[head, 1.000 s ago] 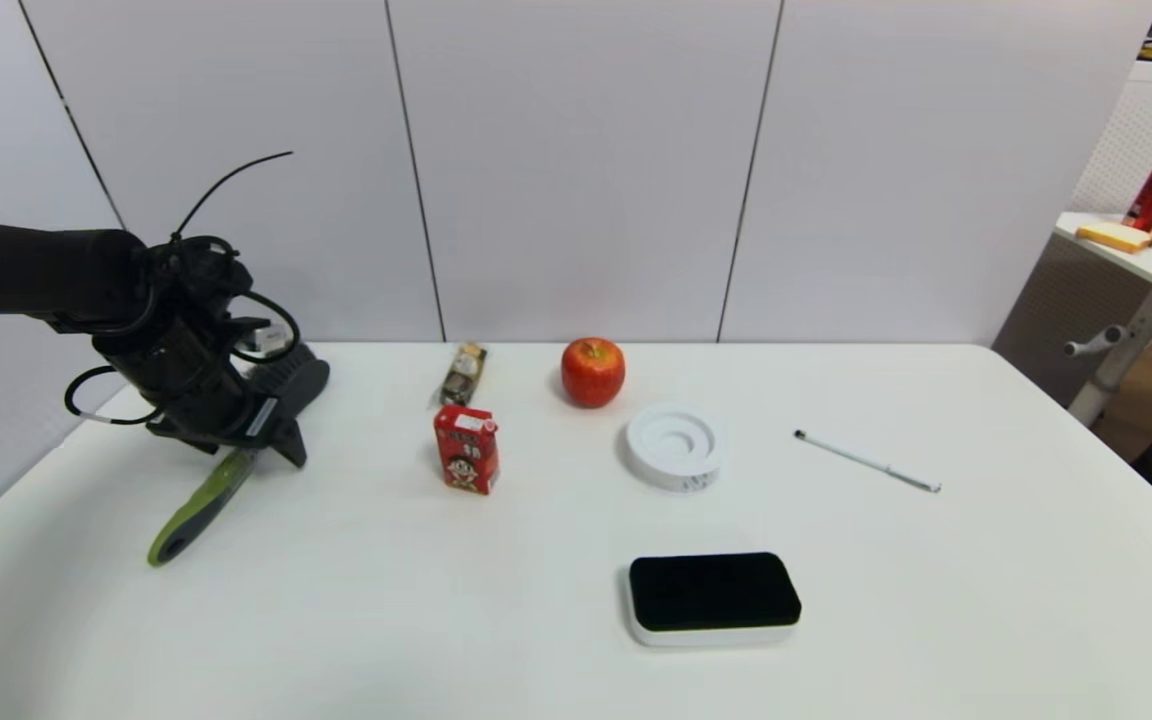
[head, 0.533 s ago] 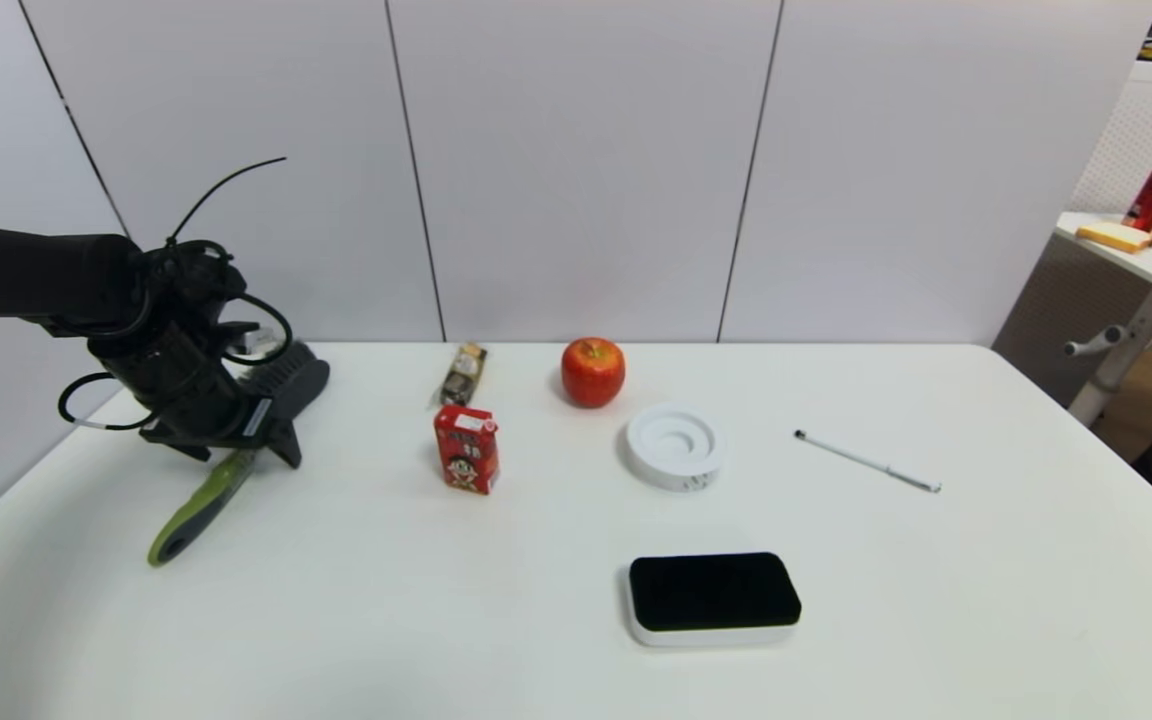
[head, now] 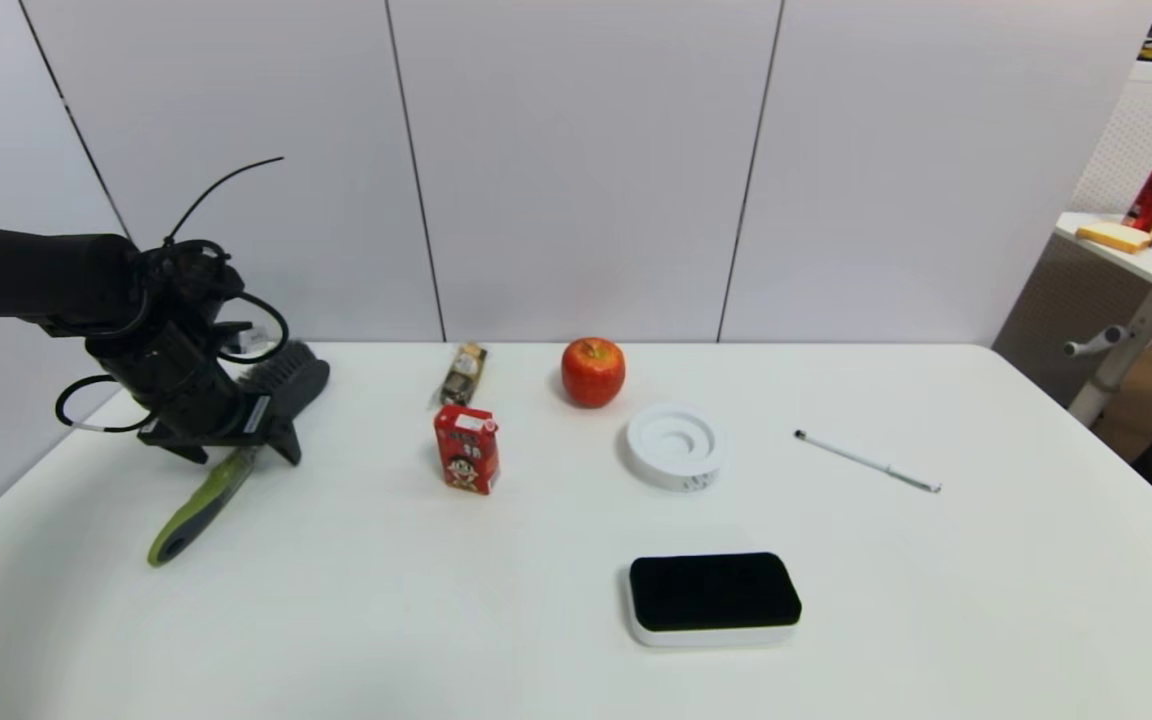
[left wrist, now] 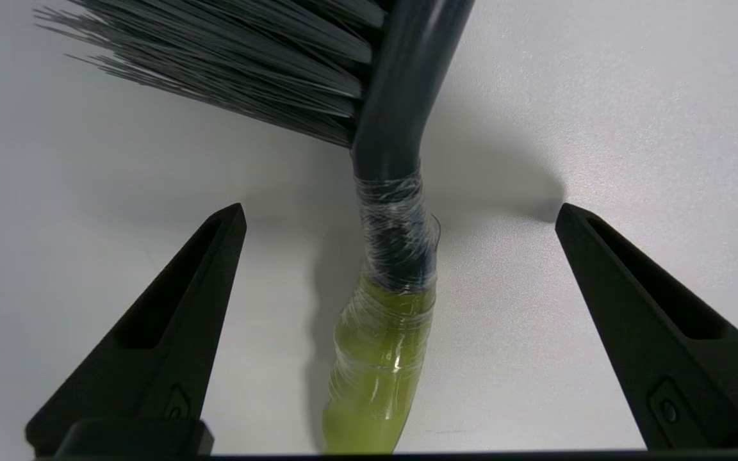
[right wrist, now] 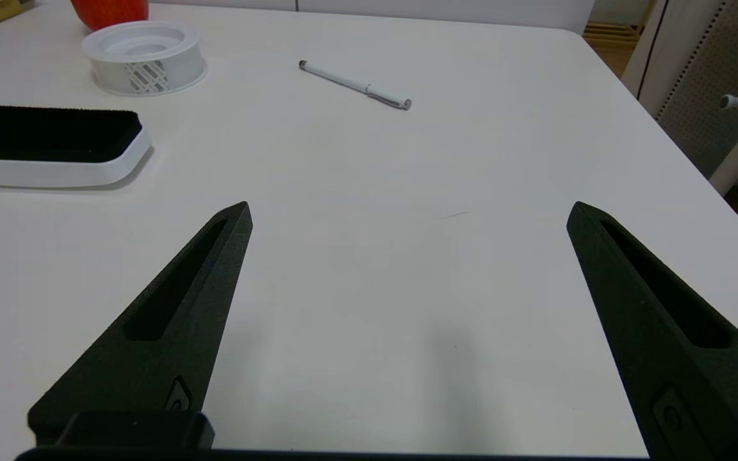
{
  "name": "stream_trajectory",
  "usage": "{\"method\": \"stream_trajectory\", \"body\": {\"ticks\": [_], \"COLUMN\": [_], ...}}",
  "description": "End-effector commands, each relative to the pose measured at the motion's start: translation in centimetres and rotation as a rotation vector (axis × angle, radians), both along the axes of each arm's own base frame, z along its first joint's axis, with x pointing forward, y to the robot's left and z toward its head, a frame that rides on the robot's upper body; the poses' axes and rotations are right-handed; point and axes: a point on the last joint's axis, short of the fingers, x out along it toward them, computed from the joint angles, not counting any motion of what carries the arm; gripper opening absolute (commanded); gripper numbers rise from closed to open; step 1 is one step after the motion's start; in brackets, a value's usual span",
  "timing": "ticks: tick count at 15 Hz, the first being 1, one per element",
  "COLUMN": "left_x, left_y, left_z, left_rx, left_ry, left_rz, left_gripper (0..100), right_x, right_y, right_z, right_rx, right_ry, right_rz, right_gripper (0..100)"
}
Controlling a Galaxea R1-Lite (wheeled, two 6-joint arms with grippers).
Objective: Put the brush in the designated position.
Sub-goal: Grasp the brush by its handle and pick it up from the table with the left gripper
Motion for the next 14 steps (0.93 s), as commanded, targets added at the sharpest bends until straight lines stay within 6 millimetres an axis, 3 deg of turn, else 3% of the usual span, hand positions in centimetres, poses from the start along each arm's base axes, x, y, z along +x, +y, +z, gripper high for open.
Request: {"method": "stream_trajectory", "body": {"ticks": [1,14], "left_x": [-0.4,-0.2], "left_y": [-0.1,1.0], "left_z": [1.8,0.3], "left_rx": [-0.011,-0.109], "left_ry": [0.001,0.082], "left_rz": [0.024,0.082], "left_gripper": [100,100], "right_x": [0.0,0.0], "right_y": [0.0,0.0], "right_z": [0.0,0.0], "right_rx": [-0.001,-0.001], "right_ry": [0.003,0.003], "right_rz": [0.001,0.001], "right_gripper": [100,100]}}
